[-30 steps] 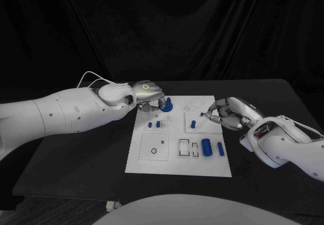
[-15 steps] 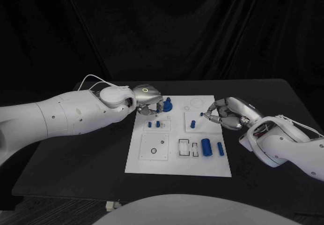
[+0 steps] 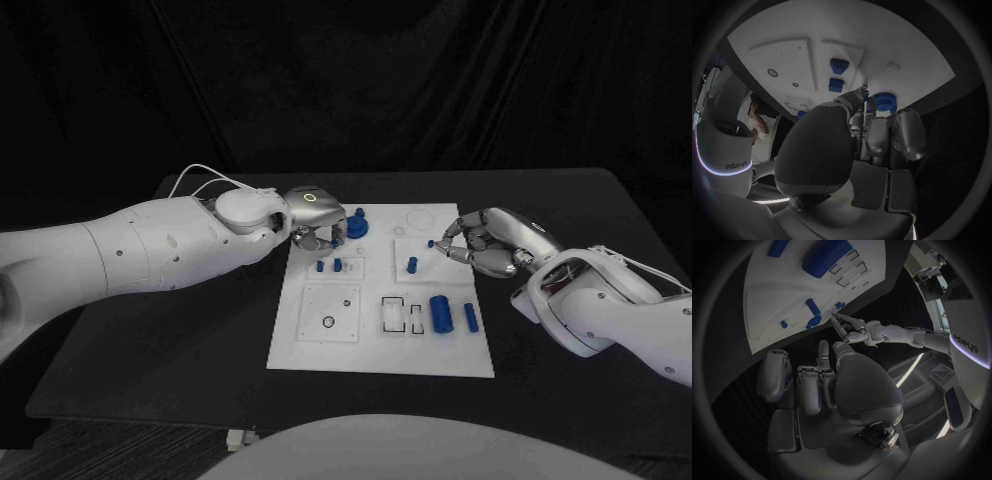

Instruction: Assemble the parts on the task board

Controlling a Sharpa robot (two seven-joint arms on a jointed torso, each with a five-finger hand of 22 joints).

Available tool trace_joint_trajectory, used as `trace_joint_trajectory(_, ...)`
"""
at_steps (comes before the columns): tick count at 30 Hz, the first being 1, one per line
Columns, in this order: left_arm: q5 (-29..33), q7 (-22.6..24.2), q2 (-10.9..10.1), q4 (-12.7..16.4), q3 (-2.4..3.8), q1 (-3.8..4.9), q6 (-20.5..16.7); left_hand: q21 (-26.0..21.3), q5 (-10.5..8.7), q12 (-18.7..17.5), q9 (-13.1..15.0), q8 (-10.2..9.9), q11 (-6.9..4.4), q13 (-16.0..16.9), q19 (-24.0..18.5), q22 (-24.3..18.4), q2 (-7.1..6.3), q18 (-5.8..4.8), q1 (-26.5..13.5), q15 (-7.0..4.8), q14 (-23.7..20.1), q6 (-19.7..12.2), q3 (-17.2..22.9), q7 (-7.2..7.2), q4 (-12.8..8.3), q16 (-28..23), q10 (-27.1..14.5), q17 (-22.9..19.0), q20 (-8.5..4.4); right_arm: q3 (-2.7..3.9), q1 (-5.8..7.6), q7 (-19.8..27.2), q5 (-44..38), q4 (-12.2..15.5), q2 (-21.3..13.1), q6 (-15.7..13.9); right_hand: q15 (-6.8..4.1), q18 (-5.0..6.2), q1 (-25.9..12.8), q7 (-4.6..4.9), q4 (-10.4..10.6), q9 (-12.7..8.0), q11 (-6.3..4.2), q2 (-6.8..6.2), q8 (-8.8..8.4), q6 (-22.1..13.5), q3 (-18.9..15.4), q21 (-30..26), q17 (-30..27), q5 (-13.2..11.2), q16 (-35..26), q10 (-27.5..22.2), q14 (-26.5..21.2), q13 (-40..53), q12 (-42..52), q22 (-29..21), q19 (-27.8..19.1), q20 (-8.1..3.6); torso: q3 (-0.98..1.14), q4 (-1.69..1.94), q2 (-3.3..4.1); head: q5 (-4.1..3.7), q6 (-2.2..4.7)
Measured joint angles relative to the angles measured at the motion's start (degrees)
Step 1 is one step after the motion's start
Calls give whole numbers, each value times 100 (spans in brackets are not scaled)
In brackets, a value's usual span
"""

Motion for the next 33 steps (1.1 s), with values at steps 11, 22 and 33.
trace_joint_trajectory(11,6,-12,14,-42,2,-31,74,-51,0,0,-4,0,1,0,0,0,0,0,0,0,-2,0,0,0,0,-1,2,-60,0,1,-1,-5,0,2,-4,10,0,0,0,0,0,0,0,0,0,0,0,0,0,0,0,0,0,0,0,0,0,0,1,2,1,-11,0)
trace_joint_trajectory(22,17,-37,53,-122,14,-70,144,-133,1,-1,-6,-99,1,0,-4,0,0,0,0,10,-54,-1,0,1,0,-73,-1,-178,2,1,-2,-15,0,2,4,23,0,0,0,0,0,0,0,0,0,0,0,0,0,0,0,0,0,0,0,0,0,0,1,2,1,-6,0)
trace_joint_trajectory(33,36,-75,97,-188,23,-121,159,-134,5,-98,-70,-111,12,2,-33,0,1,1,0,10,-94,-3,1,0,-1,-137,10,-230,30,1,-4,-24,9,3,18,40,0,0,0,0,0,0,0,0,0,0,0,0,0,0,0,0,0,0,0,0,0,0,1,3,1,-5,0)
